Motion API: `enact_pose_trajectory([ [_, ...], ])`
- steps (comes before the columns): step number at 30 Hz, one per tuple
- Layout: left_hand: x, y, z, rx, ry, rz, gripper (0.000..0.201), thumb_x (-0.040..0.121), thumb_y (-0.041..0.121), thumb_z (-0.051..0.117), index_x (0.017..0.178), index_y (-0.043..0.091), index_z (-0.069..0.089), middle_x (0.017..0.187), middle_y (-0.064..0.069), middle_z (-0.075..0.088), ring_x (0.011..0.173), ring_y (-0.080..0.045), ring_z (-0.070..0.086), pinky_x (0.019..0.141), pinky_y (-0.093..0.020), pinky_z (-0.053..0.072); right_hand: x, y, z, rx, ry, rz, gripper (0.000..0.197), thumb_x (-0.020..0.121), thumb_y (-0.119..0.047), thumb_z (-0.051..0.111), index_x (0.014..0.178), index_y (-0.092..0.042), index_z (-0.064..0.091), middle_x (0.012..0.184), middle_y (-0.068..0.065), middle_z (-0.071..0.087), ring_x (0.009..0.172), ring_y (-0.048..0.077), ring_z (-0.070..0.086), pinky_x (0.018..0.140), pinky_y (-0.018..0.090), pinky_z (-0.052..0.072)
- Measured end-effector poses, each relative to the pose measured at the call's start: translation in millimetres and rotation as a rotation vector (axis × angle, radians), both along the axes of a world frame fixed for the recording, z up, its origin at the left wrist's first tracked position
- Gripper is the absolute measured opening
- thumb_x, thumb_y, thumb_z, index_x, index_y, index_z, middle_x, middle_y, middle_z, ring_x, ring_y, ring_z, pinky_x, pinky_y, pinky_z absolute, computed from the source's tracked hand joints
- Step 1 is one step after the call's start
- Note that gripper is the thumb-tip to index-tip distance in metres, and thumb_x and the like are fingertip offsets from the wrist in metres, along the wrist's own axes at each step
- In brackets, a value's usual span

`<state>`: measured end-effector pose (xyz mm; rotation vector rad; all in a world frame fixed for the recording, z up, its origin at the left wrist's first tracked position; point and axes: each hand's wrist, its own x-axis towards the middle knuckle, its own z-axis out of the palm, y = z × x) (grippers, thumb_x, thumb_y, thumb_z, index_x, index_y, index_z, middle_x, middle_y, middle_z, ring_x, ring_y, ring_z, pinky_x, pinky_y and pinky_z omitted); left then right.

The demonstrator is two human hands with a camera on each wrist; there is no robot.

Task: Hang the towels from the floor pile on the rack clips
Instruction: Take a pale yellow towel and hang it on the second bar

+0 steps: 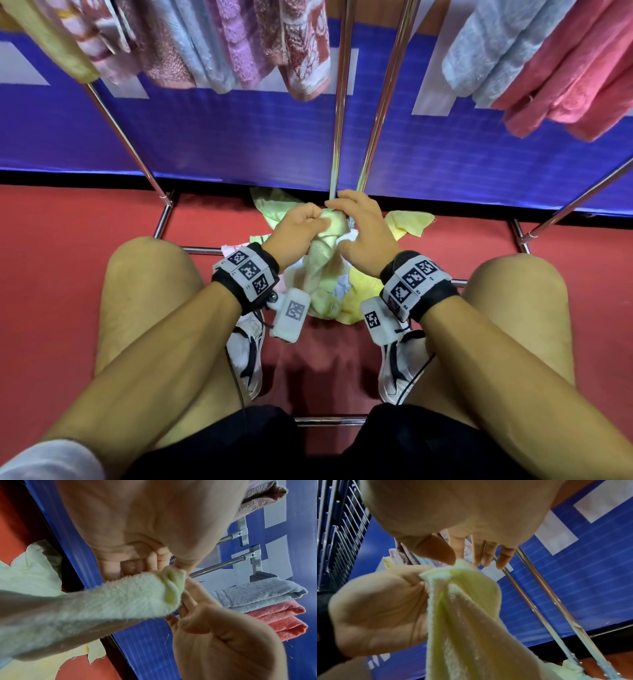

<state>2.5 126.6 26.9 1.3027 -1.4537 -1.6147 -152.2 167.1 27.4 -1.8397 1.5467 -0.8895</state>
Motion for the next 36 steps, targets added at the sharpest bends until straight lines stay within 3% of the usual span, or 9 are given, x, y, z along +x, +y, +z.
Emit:
enact_pose_trajectory([
  [4,-0.3,2.0,-5.6,-0.025,-0.004,-0.011,0.019,0.089,0.016,0.064,0.076,0.007,0.054,0.068,-0.004,0.047,0.059,-0.010,0.048,0.060,-0.021,0.038,0.3,-3.8,-5.6,-0.006,0.060,0.128,0.049,0.076,-0.014,0.067,0.124,-0.019,0.059,0.112,-0.001,0.062,0.100,0.013,0.053,0.089,0.021,0.038],
  [6,-0.3,3.5,-6.8,-0.009,0.011,-0.033,0.030,0.089,0.028,0.064,0.081,-0.001,0.059,0.072,-0.009,0.050,0.066,-0.016,0.050,0.064,-0.026,0.039,-3.2,-5.6,-7.1,-0.052,0.083,0.105,0.031,0.082,-0.016,0.070,0.113,-0.016,0.064,0.102,-0.002,0.066,0.090,0.013,0.055,0.082,0.023,0.040],
  [8,0.8,5.2,-5.0,-0.004,0.027,-0.053,0.035,0.085,0.041,0.066,0.077,0.007,0.062,0.074,-0.005,0.058,0.071,-0.017,0.053,0.070,-0.028,0.042,-7.1,-7.0,-7.7,-0.063,0.076,0.056,0.015,0.088,-0.021,0.064,0.101,-0.015,0.065,0.090,-0.003,0.067,0.082,0.016,0.058,0.077,0.031,0.044],
  [11,4.5,7.7,-7.0,-0.004,0.029,-0.121,0.013,0.084,0.023,0.076,0.088,0.017,0.065,0.084,0.000,0.072,0.076,-0.012,0.067,0.074,-0.029,0.054,-13.9,-10.0,-8.7,-0.044,0.105,-0.068,0.021,0.094,-0.038,0.053,0.094,-0.017,0.058,0.076,0.003,0.063,0.071,0.025,0.056,0.065,0.034,0.043],
  [16,16.3,4.1,-19.8,-0.124,-0.224,-0.209,0.015,0.080,0.001,0.073,0.090,0.002,0.062,0.091,-0.013,0.069,0.081,-0.019,0.064,0.080,-0.044,0.054,-25.4,-13.5,-6.7,-0.027,0.117,-0.210,0.025,0.101,-0.038,0.045,0.084,-0.022,0.036,0.061,-0.003,0.045,0.057,0.020,0.045,0.052,0.031,0.026],
  [19,24.0,-1.4,-23.7,-0.171,-0.339,-0.157,0.027,0.079,-0.009,0.061,0.079,0.017,0.062,0.083,-0.001,0.066,0.076,-0.014,0.061,0.075,-0.032,0.049,-31.0,-13.2,-13.5,-0.003,0.122,-0.236,0.021,0.101,-0.034,0.046,0.091,-0.020,0.035,0.060,0.001,0.046,0.053,0.021,0.044,0.050,0.034,0.027],
  [24,42.3,-6.0,-33.4,-0.154,-0.591,-0.054,0.030,0.069,-0.005,0.050,0.076,0.021,0.060,0.076,-0.009,0.061,0.058,-0.020,0.055,0.047,-0.020,0.038,-38.1,-9.7,-18.5,-0.009,0.110,-0.257,0.022,0.100,-0.034,0.048,0.092,-0.017,0.036,0.067,0.012,0.053,0.057,0.032,0.048,0.052,0.038,0.038],
  [30,60.6,-14.1,-41.3,-0.173,-0.707,0.034,0.029,0.066,-0.005,0.049,0.075,0.021,0.060,0.079,-0.012,0.069,0.068,-0.032,0.064,0.061,-0.032,0.052,-47.8,-8.7,-18.8,-0.002,0.119,-0.358,0.028,0.096,-0.035,0.056,0.085,-0.015,0.040,0.064,0.001,0.050,0.058,0.025,0.046,0.055,0.036,0.039],
  [36,73.4,-11.3,-49.3,-0.160,-0.919,-0.037,0.011,0.064,0.001,0.046,0.064,0.009,0.053,0.060,-0.007,0.045,0.059,-0.028,0.038,0.055,-0.033,0.035,-49.7,-7.9,-15.0,0.008,0.054,-0.448,0.025,0.097,-0.037,0.054,0.088,-0.017,0.042,0.063,0.001,0.053,0.057,0.027,0.051,0.057,0.039,0.046],
])
